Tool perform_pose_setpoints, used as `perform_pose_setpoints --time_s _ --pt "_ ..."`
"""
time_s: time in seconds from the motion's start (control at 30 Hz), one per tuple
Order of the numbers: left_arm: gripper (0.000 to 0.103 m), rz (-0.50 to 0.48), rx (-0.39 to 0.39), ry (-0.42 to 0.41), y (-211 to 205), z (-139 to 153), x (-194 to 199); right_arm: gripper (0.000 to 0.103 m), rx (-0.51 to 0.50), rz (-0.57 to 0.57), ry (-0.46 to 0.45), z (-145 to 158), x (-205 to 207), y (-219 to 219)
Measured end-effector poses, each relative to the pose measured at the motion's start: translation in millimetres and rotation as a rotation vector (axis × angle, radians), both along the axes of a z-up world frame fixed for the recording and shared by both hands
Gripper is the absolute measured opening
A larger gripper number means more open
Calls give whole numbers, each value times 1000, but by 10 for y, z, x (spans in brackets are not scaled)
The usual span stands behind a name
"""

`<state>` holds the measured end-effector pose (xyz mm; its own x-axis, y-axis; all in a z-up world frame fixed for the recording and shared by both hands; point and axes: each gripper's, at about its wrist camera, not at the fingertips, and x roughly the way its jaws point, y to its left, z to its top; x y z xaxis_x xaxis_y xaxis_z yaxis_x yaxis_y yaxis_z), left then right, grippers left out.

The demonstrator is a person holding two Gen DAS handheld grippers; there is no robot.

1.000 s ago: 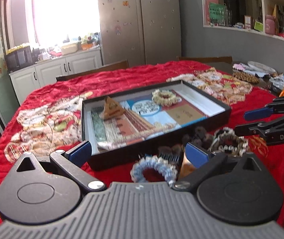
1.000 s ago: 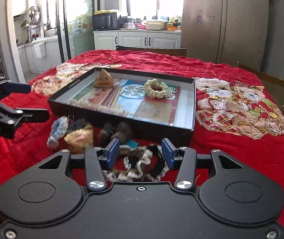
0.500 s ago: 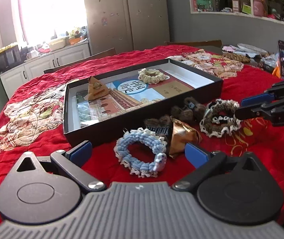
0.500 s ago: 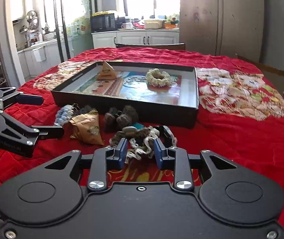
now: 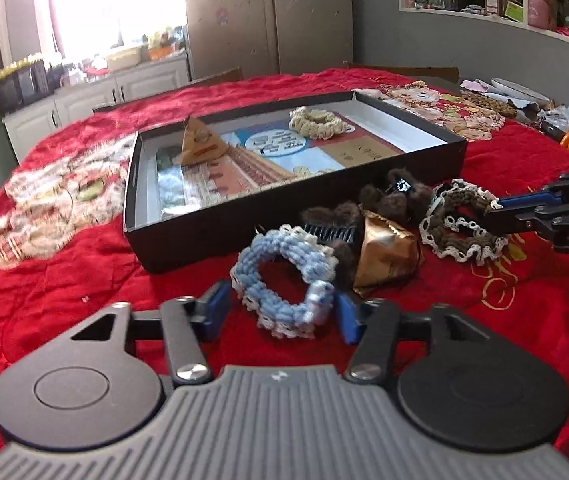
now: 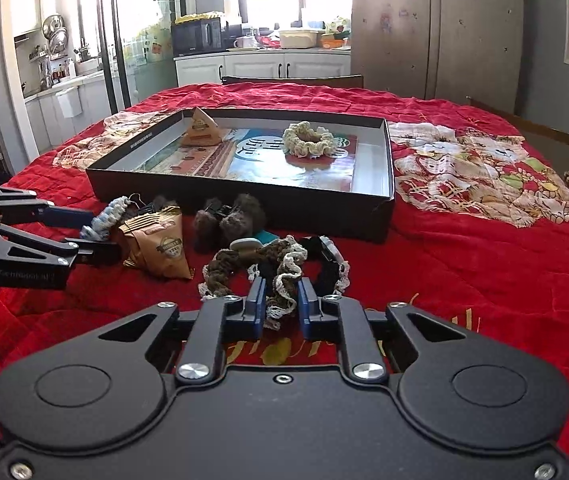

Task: Organize objects
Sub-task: 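Grasp the blue crocheted scrunchie with the left tool while the right tool reaches the ruffled scrunchie, then grasp the brown-and-white ruffled scrunchie with the right tool and lift it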

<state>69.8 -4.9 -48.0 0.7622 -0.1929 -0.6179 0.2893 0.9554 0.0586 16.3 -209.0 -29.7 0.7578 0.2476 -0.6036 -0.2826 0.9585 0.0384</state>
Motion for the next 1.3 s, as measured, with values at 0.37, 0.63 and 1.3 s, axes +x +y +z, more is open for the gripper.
perform_pose_setpoints --time_s 0.37,0.63,1.3 --pt "23 10 -22 13 73 29 3 9 -34 18 -43 62 -46 50" --pt "23 10 -29 -12 100 125 -26 8 -44 28 -88 165 -99 75" --pt "22 -11 -40 -70 94 340 -101 8 -30 56 -163 402 -191 94"
